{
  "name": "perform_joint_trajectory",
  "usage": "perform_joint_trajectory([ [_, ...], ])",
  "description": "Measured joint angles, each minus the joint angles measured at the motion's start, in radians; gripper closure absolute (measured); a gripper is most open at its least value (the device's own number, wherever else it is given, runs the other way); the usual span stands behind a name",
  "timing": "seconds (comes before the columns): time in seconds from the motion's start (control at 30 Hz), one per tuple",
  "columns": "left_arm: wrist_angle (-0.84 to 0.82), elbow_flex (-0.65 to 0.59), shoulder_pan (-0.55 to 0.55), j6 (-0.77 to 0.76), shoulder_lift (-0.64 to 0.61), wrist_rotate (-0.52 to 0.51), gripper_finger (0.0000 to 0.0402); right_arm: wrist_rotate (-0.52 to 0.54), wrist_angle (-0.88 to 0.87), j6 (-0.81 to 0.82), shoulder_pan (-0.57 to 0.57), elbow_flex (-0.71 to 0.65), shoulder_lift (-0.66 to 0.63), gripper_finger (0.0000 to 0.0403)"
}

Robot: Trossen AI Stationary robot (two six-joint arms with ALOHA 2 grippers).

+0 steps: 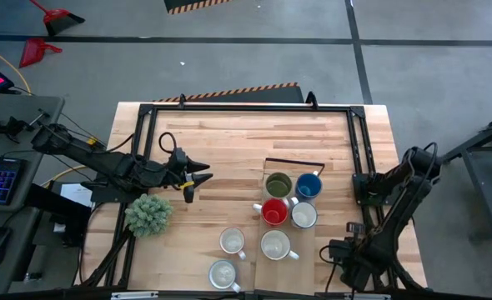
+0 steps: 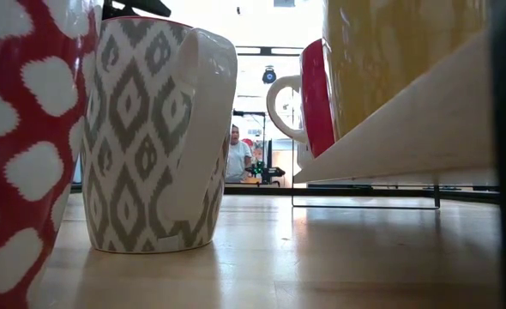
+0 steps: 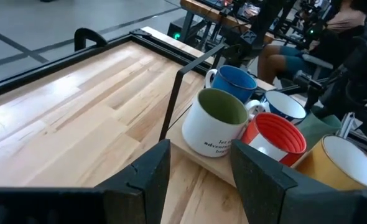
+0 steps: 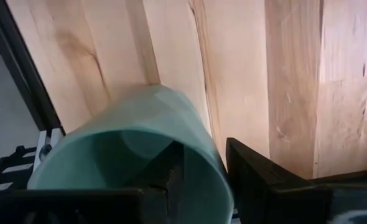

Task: Place coffee mugs
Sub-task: Put the light green mug on the shelf

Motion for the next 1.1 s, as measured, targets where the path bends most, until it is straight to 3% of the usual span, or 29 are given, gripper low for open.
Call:
perform_joint_trajectory([
  [0.3,0.000,0.000,0.000,0.075,0.000,0.000,0.0248,-0.005,-0.001,0.053,0.000,0.000,0.008,0.0310],
  [0.63,0.000,0.000,0.000,0.125,0.000,0.000,0.0248,-0.008,-0.017,0.102,0.000,0.000,0.006,0.0397],
  [1.1,-0.001,0.000,0.000,0.153,0.000,0.018,0.0248,-0.029,-0.092,0.184,0.032,0.023,-0.035,0.0402],
])
